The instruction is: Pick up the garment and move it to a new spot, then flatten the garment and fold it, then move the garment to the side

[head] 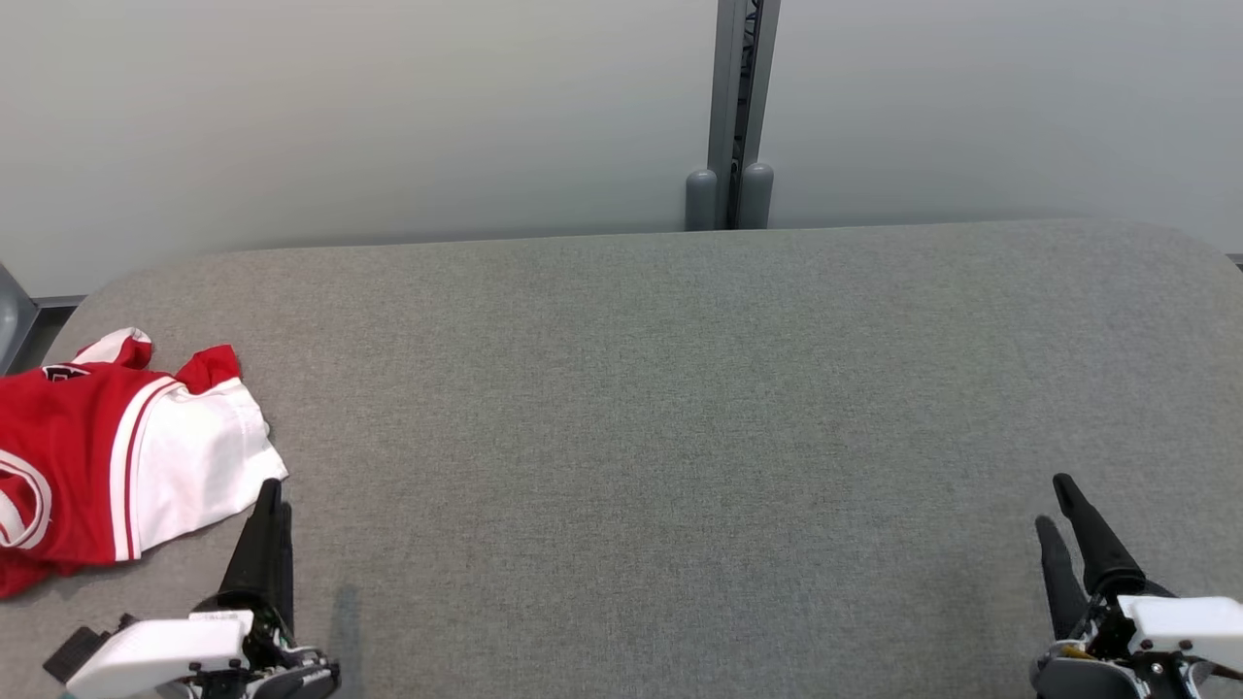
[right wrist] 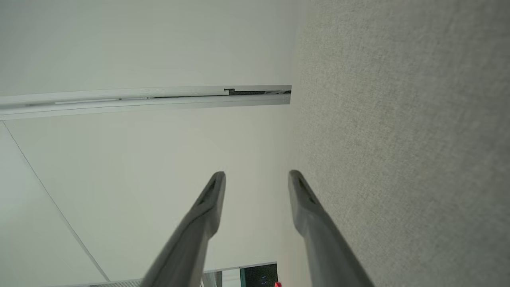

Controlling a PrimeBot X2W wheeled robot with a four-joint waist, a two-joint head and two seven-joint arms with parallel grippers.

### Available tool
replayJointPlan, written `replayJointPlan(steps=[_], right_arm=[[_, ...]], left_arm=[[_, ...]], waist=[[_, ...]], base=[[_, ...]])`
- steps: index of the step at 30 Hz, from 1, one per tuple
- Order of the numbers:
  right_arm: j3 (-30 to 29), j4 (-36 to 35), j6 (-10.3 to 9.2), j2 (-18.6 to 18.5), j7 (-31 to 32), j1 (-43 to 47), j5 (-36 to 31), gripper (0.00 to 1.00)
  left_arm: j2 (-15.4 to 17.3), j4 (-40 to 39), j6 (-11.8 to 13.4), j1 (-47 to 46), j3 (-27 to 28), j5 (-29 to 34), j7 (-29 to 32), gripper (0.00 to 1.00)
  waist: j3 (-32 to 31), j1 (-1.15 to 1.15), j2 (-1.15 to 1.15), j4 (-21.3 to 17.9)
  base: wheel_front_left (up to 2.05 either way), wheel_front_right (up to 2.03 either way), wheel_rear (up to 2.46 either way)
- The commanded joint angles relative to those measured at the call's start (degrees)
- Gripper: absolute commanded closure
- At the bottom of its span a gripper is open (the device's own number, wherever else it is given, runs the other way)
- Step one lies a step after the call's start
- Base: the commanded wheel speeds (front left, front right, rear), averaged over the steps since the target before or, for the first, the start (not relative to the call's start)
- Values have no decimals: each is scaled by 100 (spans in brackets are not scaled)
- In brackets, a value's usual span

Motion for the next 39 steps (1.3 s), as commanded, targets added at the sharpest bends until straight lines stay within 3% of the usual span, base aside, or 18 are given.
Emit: replayJointPlan(steps=[1, 17, 26, 39], right_arm=[[29, -122, 1, -32, -53, -89, -1, 0], [239, -505, 3, -52, -483, -64, -180, 0], [349, -802, 4, -63, -701, -56, -730, 0], [465, -1032, 6, -77, -984, 7, -2034, 0]], left_arm=[[29, -93, 5, -118, -43, -10, -50, 0], [43, -284, 99, -222, -320, 186, -474, 0], [50, -417, 224, -261, -472, 630, -693, 0], [59, -648, 437, -269, -687, 2411, -970, 0]], waist=[[0, 0, 0, 2], [-4, 0, 0, 11], [-8, 0, 0, 24], [-17, 0, 0, 57]], base=[[0, 0, 0], [0, 0, 0], [0, 0, 0], [0, 0, 0]])
